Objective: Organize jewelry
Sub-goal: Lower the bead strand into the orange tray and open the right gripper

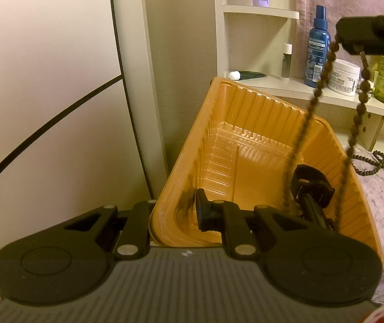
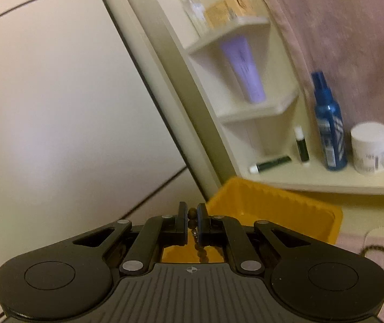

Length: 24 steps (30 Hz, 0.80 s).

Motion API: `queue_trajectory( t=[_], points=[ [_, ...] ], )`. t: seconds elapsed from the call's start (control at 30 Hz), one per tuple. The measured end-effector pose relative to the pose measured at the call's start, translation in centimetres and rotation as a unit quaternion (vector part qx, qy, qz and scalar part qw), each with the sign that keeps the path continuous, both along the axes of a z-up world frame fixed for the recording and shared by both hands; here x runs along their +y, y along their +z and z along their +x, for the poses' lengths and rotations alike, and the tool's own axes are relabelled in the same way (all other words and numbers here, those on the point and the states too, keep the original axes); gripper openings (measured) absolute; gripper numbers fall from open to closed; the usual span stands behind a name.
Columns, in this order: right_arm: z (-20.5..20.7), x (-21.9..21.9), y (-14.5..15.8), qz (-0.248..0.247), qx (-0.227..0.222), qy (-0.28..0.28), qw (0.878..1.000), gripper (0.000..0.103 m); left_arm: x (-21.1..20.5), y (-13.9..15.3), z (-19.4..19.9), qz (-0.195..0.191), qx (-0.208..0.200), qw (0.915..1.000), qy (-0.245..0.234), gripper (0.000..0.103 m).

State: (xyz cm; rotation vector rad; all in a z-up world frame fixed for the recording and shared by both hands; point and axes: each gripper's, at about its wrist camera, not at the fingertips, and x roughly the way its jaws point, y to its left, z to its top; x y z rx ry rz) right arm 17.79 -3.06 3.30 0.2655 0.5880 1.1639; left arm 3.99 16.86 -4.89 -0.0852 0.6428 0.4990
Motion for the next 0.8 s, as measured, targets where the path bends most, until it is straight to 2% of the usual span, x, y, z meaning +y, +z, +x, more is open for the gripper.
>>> queue_trajectory(
  t=[0.17, 0.3, 0.43, 0.5, 0.53, 0.6, 0.8],
  points=[
    [-0.1, 0.8, -4.0, -0.073, 0.040, 0.003, 0.997, 0.006, 0.0, 0.0, 0.0, 0.000, 0.000, 1.0000, 0.000, 0.014],
    [-0.5, 1.6, -7.2, -0.128, 0.054, 0.005, 0.990, 0.006, 0.1, -0.1, 0.0, 0.000, 0.001, 1.0000, 0.000, 0.014],
    [-0.5, 2.4, -8.4, -0.170, 0.056, 0.004, 0.984, 0.008, 0.1, -0.1, 0.1, 0.000, 0.001, 1.0000, 0.001, 0.014],
    [-0.4, 2.3, -8.5, -0.168, 0.057, 0.004, 0.984, 0.020, 0.1, -0.1, 0.1, -0.002, 0.001, 1.0000, 0.002, 0.014],
    [-0.6, 1.8, -8.5, -0.164, 0.057, 0.001, 0.985, 0.037, 0.2, -0.1, 0.1, -0.002, 0.001, 1.0000, 0.002, 0.014],
    [-0.8, 1.3, -8.2, -0.157, 0.047, -0.014, 0.986, 0.059, 0.1, -0.2, 0.2, -0.002, 0.001, 1.0000, 0.003, 0.014],
    [-1.2, -0.2, -7.0, -0.142, 0.032, -0.036, 0.989, 0.063, 0.1, -0.2, 0.3, 0.000, 0.004, 1.0000, 0.003, 0.014]
  ],
)
